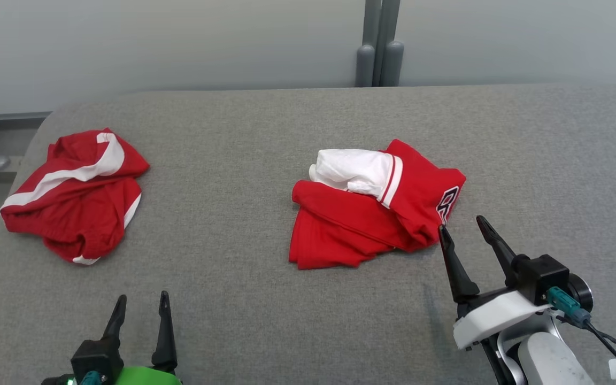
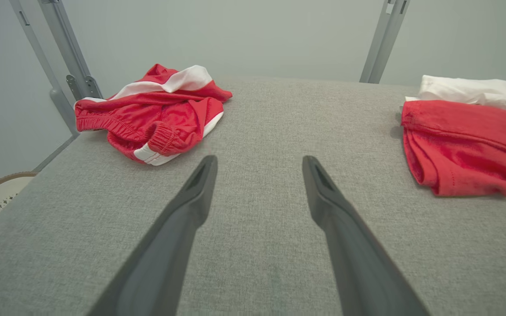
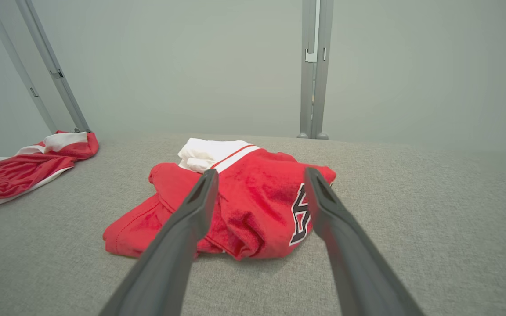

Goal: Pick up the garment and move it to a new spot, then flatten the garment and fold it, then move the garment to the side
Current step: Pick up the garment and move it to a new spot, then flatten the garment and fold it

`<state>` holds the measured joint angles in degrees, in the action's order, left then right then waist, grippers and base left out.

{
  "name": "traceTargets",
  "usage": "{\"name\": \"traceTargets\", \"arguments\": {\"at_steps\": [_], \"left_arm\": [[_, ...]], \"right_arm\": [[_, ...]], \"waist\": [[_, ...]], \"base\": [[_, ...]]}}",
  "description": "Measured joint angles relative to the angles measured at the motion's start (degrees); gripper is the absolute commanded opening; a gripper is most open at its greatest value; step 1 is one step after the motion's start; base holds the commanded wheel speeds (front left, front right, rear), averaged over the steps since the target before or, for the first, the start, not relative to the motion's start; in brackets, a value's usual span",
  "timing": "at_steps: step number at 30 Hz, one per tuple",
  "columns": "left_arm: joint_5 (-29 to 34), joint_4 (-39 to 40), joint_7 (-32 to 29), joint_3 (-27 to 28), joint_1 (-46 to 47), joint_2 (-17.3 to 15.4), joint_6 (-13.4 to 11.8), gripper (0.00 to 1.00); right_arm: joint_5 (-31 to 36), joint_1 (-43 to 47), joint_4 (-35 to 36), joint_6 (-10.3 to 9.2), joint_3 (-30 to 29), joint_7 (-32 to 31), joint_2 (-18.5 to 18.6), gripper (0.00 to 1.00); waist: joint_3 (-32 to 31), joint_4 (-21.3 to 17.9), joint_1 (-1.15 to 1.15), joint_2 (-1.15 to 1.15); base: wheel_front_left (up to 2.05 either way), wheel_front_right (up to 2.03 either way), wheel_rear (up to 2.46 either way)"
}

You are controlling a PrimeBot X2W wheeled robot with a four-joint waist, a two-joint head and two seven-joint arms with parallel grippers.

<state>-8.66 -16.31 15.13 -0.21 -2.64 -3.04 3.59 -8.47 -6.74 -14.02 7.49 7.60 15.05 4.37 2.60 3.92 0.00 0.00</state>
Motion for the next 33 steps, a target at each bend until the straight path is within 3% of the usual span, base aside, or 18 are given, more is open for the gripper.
{"name": "traceTargets", "arguments": {"at_steps": [10,24,25,26,28,33], "left_arm": [[-1.74,-1.41,0.00,-6.98,3.15,0.16,0.35,1.00],[-3.07,-2.02,0.00,-8.98,3.52,0.16,-0.58,1.00],[-3.14,-2.00,0.00,-9.00,3.51,0.16,-0.58,1.00],[-3.14,-2.00,0.00,-9.04,3.51,0.16,-0.58,1.00],[-3.08,-2.02,0.00,-9.26,3.52,0.16,-0.53,1.00],[-2.88,-2.08,0.00,-9.56,3.53,0.16,-0.24,1.00]], "right_arm": [[1.97,-7.17,-7.36,0.00,-2.50,0.01,1.08,1.00],[6.49,-12.86,-18.41,0.01,-6.30,0.01,0.71,1.00],[6.60,-13.03,-18.50,0.01,-6.91,0.01,0.51,0.85],[6.65,-13.31,-18.61,0.00,-7.24,0.01,0.40,0.38],[6.66,-13.57,-18.09,0.00,-7.81,0.01,0.01,0.00],[5.48,-13.52,-15.93,0.00,-8.59,0.01,-0.46,0.00]], "waist": [[3.30,6.65,0.00,0.00],[7.60,15.39,0.00,0.00],[7.81,15.57,0.00,0.00],[7.96,15.65,0.00,0.00],[8.02,15.46,0.00,0.00],[7.59,14.17,0.00,0.00]], "base": [[0.00,0.00,0.00],[0.00,0.00,0.00],[0.00,0.00,0.00],[0.00,0.00,0.00],[0.00,0.00,0.00],[0.00,0.00,0.00]]}}
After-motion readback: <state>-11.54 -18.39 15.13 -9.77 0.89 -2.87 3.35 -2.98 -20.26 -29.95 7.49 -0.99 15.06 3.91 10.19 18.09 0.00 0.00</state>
